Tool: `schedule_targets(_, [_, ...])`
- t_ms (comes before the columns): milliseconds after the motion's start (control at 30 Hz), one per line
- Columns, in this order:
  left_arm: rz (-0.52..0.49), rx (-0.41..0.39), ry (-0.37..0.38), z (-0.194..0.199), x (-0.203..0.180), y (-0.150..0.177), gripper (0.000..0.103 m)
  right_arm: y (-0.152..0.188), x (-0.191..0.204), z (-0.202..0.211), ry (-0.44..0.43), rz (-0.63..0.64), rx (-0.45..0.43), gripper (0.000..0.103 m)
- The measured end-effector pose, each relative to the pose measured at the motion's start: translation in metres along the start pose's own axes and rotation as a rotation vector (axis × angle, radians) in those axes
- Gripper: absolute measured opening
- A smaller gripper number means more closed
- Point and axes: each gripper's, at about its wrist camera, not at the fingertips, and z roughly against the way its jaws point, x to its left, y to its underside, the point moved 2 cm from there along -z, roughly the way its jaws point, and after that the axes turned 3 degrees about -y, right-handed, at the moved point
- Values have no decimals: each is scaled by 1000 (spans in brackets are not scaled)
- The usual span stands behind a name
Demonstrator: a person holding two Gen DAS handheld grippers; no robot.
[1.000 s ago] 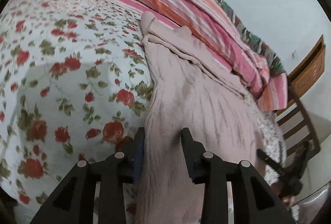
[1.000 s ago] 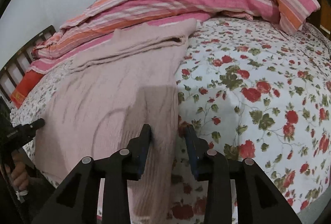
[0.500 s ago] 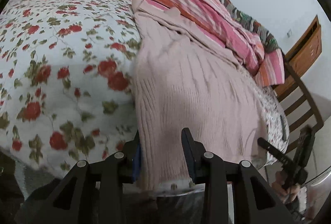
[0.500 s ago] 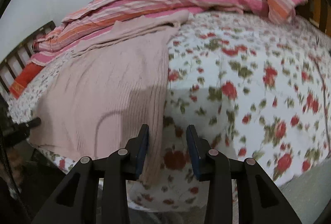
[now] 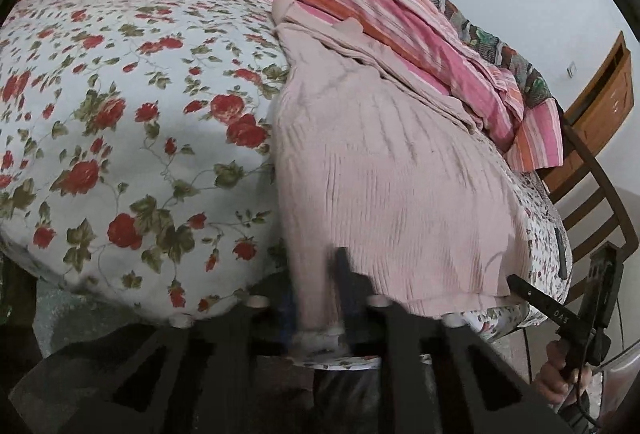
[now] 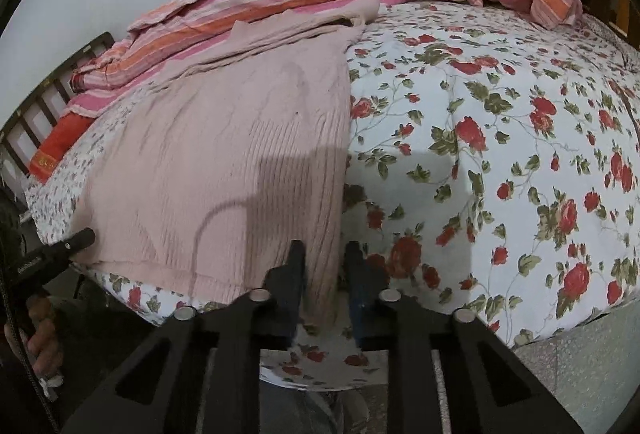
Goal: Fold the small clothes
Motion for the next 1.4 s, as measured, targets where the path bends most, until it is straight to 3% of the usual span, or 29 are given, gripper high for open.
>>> schedule_targets(200, [13, -43, 25, 22, -4, -7, 6, -6, 6, 17, -18, 7, -50, 5])
schedule_targets(600, [-47, -132, -32, 63, -36, -28, 6, -34, 12, 65, -73, -54, -157, 5])
schedule_targets(900, [-79, -141, -77, 72, -47, -38, 6, -42, 17, 69, -25, -37, -146, 5])
schedule_targets(1400, [-80, -154, -53, 76, -47, -42, 6, -46, 26, 74, 52, 9, -144, 5])
